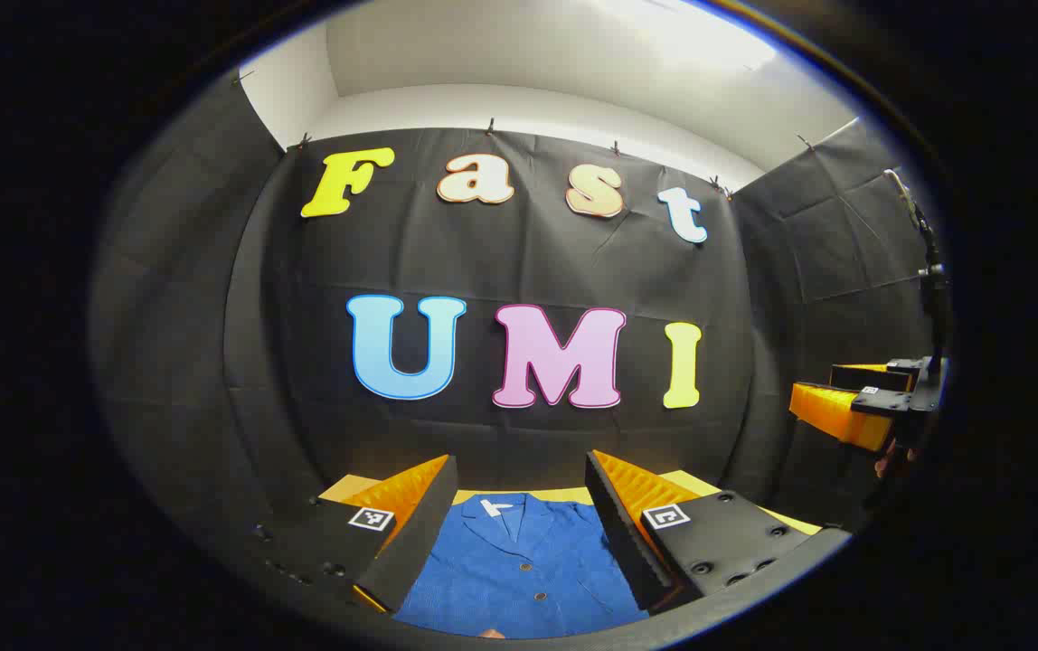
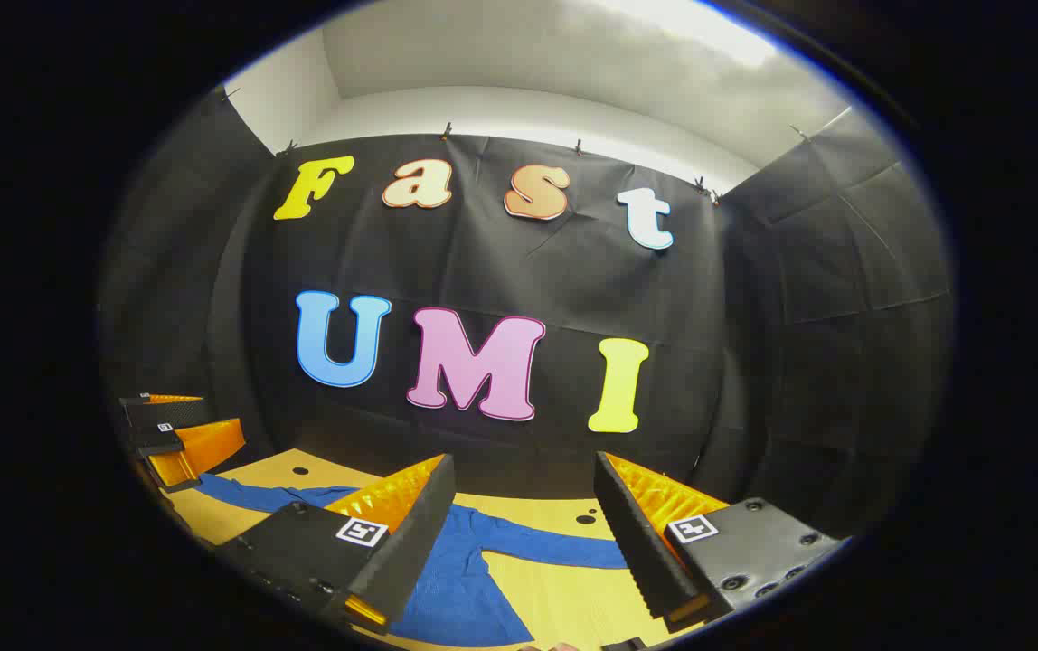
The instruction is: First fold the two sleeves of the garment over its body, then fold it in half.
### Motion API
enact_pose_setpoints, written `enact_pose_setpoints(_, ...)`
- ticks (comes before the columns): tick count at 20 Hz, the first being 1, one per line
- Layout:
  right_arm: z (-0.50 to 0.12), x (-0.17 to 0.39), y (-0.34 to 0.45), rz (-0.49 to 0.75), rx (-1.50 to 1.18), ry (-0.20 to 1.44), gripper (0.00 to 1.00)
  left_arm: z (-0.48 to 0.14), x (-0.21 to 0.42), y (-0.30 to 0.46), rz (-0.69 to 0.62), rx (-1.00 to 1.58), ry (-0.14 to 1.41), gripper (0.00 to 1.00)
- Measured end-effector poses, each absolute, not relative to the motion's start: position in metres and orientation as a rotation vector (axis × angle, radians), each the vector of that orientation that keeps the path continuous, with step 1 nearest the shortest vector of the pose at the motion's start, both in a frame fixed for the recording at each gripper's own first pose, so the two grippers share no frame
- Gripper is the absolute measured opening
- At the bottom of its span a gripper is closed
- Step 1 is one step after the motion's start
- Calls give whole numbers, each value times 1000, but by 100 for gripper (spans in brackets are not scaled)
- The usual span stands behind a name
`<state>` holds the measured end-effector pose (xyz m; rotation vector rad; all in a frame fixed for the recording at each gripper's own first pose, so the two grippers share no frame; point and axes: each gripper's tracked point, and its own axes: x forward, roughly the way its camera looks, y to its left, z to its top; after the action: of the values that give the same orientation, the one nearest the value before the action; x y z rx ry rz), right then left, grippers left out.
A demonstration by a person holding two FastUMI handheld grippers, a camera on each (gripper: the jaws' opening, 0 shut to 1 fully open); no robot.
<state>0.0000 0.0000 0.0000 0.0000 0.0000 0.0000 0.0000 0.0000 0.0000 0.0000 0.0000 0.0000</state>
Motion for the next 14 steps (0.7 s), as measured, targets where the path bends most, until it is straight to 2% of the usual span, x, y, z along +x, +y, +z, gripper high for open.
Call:
enact_pose_setpoints(5, 1, -1, 13, 22, 13, 3, 96, 2, -12, 15, 34, 4, -4, 82)
enact_pose_setpoints(6, 1, -2, 15, 28, 12, 3, 100, 2, -14, 17, 40, 5, -6, 82)
enact_pose_setpoints(7, 0, -2, 19, 35, 13, 7, 96, 2, -18, 20, 47, 6, -6, 82)
enact_pose_setpoints(14, 3, -3, 31, 61, 23, 12, 96, 2, -33, 33, 84, 6, -5, 82)
